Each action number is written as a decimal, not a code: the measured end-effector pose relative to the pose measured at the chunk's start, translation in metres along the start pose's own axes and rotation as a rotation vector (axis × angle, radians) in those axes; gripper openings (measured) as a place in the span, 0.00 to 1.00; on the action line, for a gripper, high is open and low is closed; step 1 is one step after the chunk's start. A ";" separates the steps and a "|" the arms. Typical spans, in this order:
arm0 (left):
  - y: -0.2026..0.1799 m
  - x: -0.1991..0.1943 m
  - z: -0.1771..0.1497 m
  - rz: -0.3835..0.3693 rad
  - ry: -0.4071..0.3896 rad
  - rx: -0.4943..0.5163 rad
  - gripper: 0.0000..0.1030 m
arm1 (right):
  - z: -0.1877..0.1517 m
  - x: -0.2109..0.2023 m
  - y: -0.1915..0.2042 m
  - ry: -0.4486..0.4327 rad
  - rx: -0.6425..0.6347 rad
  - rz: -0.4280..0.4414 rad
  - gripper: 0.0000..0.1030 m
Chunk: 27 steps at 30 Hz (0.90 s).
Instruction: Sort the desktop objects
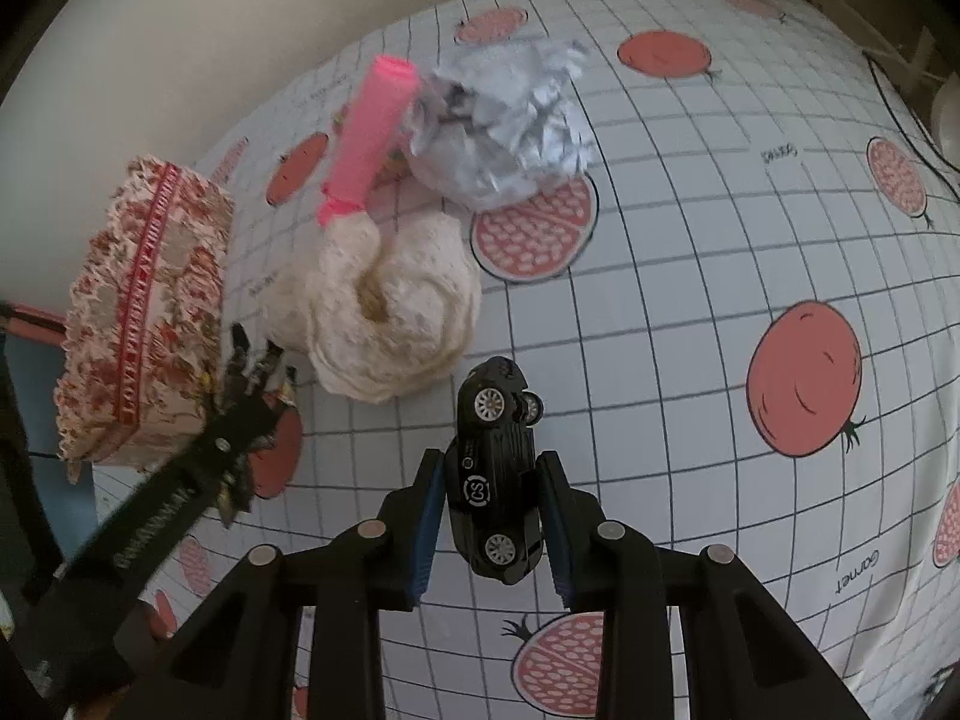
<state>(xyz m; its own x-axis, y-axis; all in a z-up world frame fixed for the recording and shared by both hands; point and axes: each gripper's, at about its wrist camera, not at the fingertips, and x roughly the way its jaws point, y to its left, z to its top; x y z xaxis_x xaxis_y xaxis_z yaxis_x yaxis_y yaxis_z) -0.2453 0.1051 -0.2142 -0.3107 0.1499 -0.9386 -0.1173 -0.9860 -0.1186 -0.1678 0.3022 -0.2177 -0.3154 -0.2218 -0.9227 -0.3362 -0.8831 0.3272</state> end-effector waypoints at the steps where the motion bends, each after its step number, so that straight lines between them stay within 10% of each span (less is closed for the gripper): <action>1: 0.000 0.000 0.000 -0.002 -0.001 -0.001 0.31 | 0.003 -0.006 0.002 -0.032 -0.006 0.010 0.32; 17: -0.001 -0.047 0.005 -0.097 -0.128 -0.011 0.31 | 0.012 -0.089 0.022 -0.536 -0.026 0.162 0.32; 27: 0.010 -0.081 0.012 -0.155 -0.226 -0.034 0.31 | 0.016 -0.102 0.035 -0.582 -0.020 0.160 0.32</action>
<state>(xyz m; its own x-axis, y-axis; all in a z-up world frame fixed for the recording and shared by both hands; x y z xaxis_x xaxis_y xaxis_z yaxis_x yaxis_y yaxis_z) -0.2327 0.0837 -0.1353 -0.4943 0.3080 -0.8129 -0.1494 -0.9513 -0.2696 -0.1613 0.3008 -0.1086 -0.7961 -0.0953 -0.5976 -0.2292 -0.8664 0.4436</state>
